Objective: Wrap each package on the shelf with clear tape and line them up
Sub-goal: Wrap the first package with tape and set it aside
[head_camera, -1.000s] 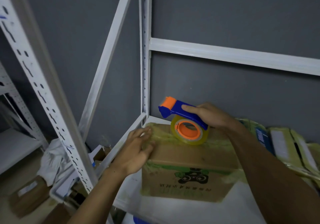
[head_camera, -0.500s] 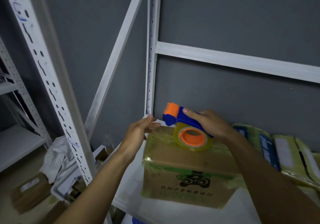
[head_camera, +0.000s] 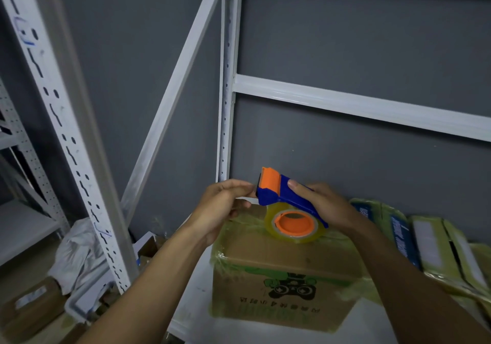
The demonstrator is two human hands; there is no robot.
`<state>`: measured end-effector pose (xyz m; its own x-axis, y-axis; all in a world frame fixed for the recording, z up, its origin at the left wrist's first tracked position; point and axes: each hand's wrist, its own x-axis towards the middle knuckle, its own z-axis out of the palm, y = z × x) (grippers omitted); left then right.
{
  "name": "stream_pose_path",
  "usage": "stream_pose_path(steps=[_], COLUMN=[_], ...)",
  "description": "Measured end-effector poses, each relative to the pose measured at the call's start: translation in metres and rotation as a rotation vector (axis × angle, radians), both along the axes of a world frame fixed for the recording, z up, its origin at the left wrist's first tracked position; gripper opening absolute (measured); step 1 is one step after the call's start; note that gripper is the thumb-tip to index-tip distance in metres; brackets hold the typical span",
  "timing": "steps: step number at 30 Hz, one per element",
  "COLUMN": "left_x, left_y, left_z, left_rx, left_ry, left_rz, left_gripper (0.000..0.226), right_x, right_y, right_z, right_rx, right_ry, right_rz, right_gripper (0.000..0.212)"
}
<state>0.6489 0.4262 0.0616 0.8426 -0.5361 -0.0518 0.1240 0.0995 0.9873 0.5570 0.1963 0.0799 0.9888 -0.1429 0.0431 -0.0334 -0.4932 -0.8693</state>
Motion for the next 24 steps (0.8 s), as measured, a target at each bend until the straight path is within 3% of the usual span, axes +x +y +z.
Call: stream_pose_path(steps=[6, 10, 14, 24], left_x=[-0.001, 0.001, 0.005, 0.019], left_y=[0.000, 0.000, 0.005, 0.023], left_z=[0.004, 0.002, 0.003, 0.012], left_rx=[0.026, 0.066, 0.118, 0.196], left_ry=[-0.007, -0.068, -0.146, -0.135], left_rz=[0.015, 0.078, 0.115, 0.101], left_gripper=[0.014, 0.012, 0.007, 0.012], right_x=[-0.002, -0.001, 0.002, 0.011], right_y=[0.002, 0.004, 0.008, 0.024], right_z=[0.001, -0.001, 0.007, 0.034], right_rx=[0.050, 0.037, -0.030, -0.253], right_ry=[-0.019, -0.027, -0.016, 0.026], right_rz=[0.014, 0.001, -0.010, -0.042], right_gripper=[0.067, 0.074, 0.068, 0.056])
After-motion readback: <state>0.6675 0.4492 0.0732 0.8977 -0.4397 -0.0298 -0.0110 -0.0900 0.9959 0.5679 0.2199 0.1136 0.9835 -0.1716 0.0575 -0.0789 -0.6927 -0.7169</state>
